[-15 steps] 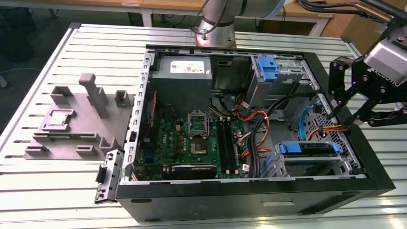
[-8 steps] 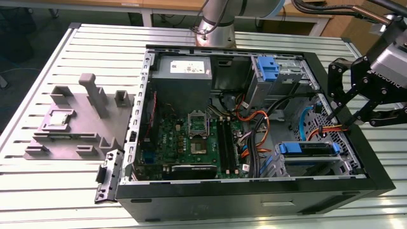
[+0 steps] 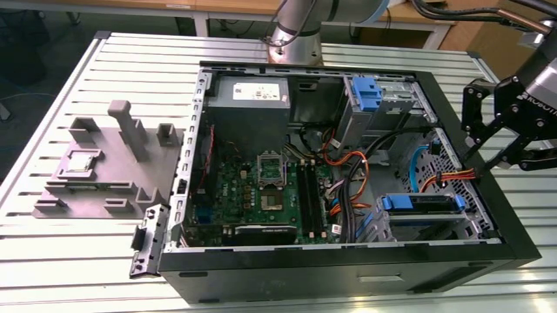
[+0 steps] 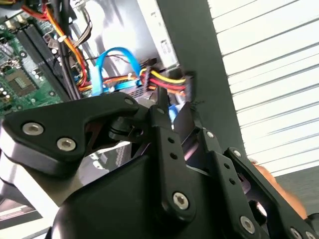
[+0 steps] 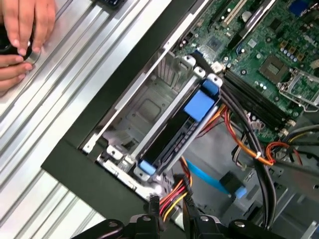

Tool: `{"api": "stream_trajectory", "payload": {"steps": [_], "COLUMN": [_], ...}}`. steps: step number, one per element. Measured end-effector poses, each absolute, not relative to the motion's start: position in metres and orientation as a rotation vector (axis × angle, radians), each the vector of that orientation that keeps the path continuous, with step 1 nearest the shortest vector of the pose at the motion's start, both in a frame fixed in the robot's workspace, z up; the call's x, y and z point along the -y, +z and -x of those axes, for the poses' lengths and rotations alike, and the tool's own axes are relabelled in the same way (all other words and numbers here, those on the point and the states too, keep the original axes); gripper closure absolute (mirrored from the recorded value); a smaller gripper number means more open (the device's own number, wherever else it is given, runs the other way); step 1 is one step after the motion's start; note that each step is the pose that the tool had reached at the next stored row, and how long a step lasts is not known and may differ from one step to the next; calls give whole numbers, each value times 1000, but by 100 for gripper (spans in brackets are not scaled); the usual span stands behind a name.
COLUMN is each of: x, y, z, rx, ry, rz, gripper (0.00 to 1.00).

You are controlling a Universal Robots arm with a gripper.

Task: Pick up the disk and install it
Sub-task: 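Insert the first disk wire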

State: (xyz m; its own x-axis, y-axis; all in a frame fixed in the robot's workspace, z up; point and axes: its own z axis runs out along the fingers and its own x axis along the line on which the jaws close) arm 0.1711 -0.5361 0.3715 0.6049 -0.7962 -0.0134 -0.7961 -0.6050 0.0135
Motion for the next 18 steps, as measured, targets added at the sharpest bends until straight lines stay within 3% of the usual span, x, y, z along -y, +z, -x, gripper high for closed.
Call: {"api": "stream_trajectory", "payload": {"steps": [10, 18], "x": [536, 536], "y": [369, 368], "z": [-176, -176], "rx": [1252, 1131], "ry": [-26, 40], "rz": [-2874, -2942], "gripper": [68, 68]}}
